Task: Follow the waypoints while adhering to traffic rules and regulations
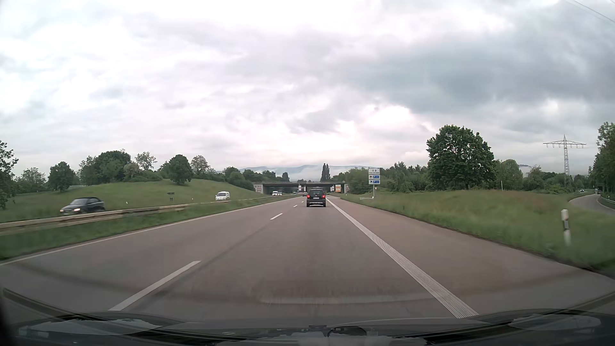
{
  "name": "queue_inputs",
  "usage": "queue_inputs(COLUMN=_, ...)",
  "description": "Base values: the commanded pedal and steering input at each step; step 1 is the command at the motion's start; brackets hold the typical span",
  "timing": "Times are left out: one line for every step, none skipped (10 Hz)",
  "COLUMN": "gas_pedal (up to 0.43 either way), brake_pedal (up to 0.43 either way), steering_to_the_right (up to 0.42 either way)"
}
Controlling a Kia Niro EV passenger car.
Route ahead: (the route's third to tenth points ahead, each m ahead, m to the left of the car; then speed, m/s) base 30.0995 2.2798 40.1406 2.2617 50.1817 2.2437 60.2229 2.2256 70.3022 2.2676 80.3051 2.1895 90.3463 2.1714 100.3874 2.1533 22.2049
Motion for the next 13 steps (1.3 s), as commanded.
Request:
queue_inputs(gas_pedal=0.067, brake_pedal=0.0, steering_to_the_right=0.0)
queue_inputs(gas_pedal=0.067, brake_pedal=0.0, steering_to_the_right=0.0)
queue_inputs(gas_pedal=0.067, brake_pedal=0.0, steering_to_the_right=-0.001)
queue_inputs(gas_pedal=0.067, brake_pedal=0.0, steering_to_the_right=0.0)
queue_inputs(gas_pedal=0.067, brake_pedal=0.0, steering_to_the_right=-0.001)
queue_inputs(gas_pedal=0.067, brake_pedal=0.0, steering_to_the_right=0.0)
queue_inputs(gas_pedal=0.067, brake_pedal=0.0, steering_to_the_right=0.0)
queue_inputs(gas_pedal=0.067, brake_pedal=0.0, steering_to_the_right=-0.001)
queue_inputs(gas_pedal=0.067, brake_pedal=0.0, steering_to_the_right=-0.001)
queue_inputs(gas_pedal=0.067, brake_pedal=0.0, steering_to_the_right=-0.001)
queue_inputs(gas_pedal=0.079, brake_pedal=0.0, steering_to_the_right=-0.001)
queue_inputs(gas_pedal=0.087, brake_pedal=0.0, steering_to_the_right=0.0)
queue_inputs(gas_pedal=0.087, brake_pedal=0.0, steering_to_the_right=-0.001)
